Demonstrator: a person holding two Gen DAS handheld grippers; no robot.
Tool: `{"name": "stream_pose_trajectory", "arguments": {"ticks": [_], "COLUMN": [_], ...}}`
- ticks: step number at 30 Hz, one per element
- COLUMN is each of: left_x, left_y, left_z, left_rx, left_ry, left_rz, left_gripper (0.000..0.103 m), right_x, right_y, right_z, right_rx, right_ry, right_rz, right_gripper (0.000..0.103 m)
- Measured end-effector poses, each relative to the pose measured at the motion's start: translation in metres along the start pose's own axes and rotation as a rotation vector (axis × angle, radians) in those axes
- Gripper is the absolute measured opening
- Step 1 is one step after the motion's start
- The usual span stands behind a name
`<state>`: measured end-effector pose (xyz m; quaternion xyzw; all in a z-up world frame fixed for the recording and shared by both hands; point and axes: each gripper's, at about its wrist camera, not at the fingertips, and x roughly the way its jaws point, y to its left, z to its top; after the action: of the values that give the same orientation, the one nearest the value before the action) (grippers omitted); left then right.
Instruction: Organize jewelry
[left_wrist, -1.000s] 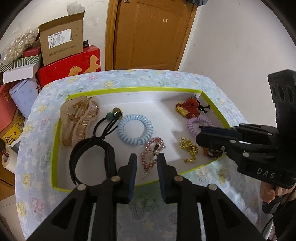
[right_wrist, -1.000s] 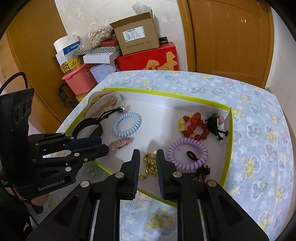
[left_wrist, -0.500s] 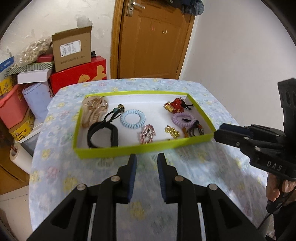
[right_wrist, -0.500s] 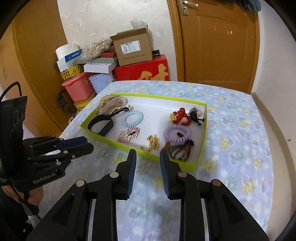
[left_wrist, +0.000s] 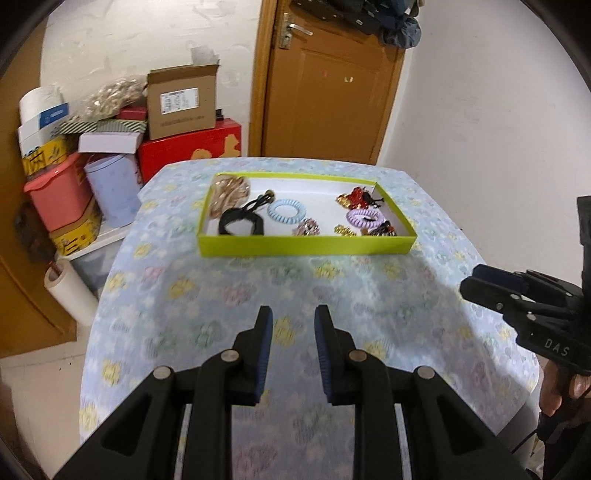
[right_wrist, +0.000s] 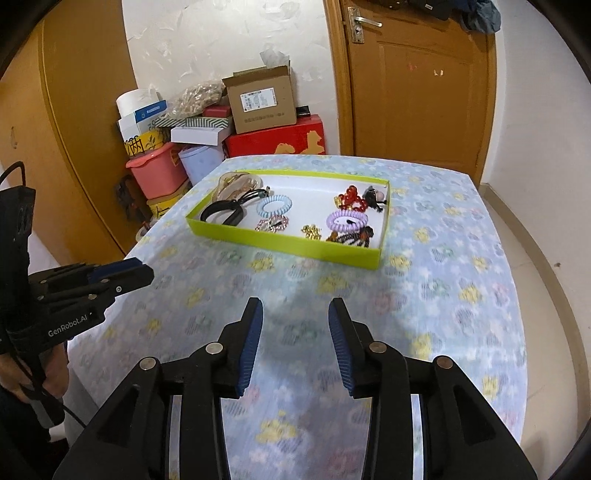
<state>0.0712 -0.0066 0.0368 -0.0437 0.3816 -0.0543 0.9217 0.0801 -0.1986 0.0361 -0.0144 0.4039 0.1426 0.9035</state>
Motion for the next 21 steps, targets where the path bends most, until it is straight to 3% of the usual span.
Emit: {"name": "stream_pose_trajectory", "arguments": {"ticks": [10,21], "left_x": [-0.006,0.007], "left_y": [0.001,0.003], "left_z": [-0.023,-0.026], "left_rx": [-0.020,-0.031], "left_ry": [0.025,0.044], "left_rz": [0.035,0.050], "left_gripper": [0.024,0.024], "right_x": [-0.009,0.003], "right_y": [0.008,0.006], "right_z": [-0.023,-0.026], "right_rx": [0.010,0.006], "right_ry": [0.012,0.035], "right_rz": [-0.039,-0.072], "right_gripper": [0.038,0.038]}}
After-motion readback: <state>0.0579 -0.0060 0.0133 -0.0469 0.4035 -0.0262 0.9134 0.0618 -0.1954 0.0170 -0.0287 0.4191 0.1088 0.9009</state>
